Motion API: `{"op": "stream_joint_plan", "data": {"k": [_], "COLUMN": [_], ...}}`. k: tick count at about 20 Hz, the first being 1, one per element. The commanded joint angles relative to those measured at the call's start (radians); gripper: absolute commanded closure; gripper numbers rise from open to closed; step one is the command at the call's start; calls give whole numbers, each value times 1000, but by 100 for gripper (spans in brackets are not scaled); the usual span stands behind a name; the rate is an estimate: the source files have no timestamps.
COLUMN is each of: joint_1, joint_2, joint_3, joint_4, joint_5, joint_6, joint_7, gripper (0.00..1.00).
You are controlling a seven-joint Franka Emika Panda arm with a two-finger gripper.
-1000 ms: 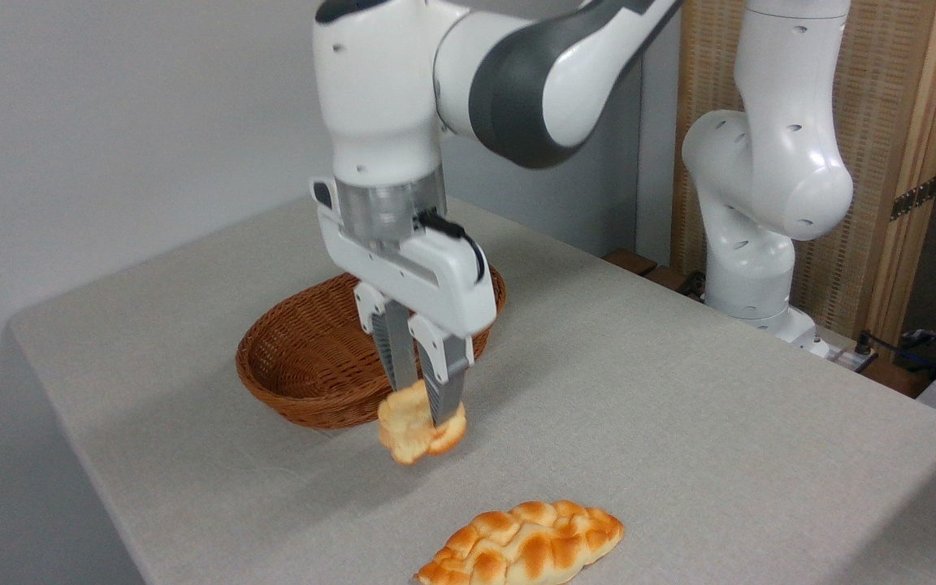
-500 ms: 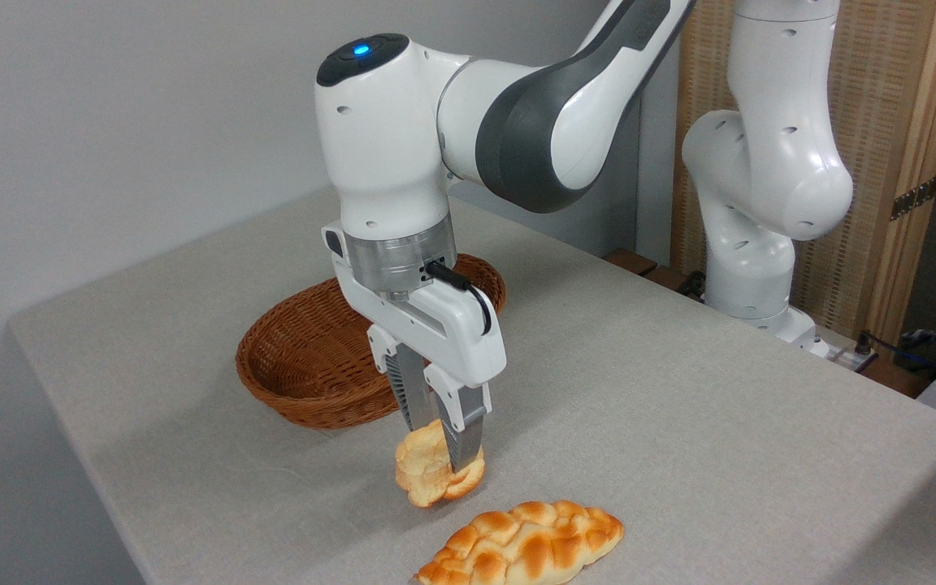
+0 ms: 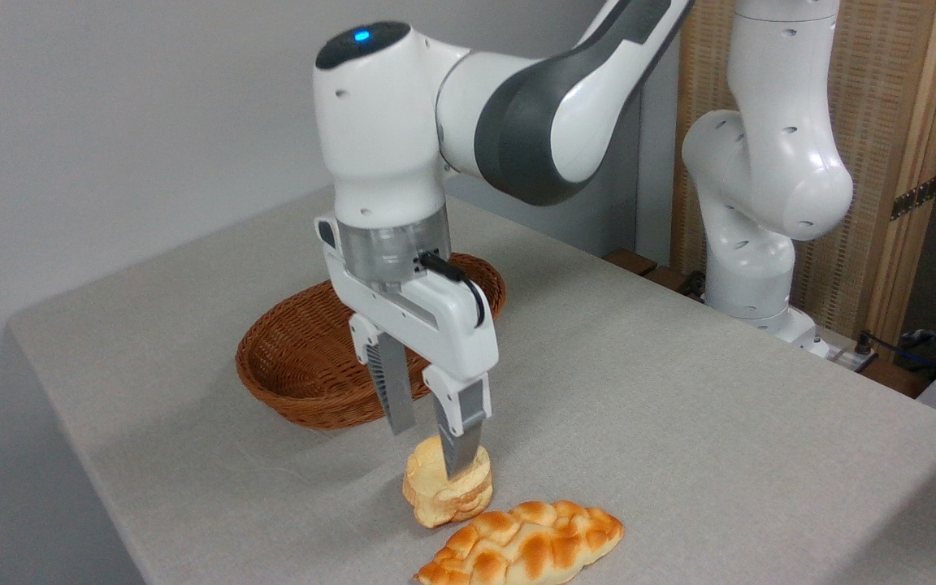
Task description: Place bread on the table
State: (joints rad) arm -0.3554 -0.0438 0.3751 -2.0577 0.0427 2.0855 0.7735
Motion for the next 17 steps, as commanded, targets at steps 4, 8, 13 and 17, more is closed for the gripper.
{"op": "stream_joint_plan", "data": {"k": [4,8,13,17], "joint_1": [-23,-25,-25,-25], "joint_2": [-14,-21,-21,-21], "joint_3": [-48,-111,-185,-200], "joint_4": [100,160,197,205], "joint_5": [-46,-46,-38,-38], "joint_6": [-9,-27,-27,-27], "joint_7": [-75,-155,-158,-155], "gripper": [0,0,0,0]}}
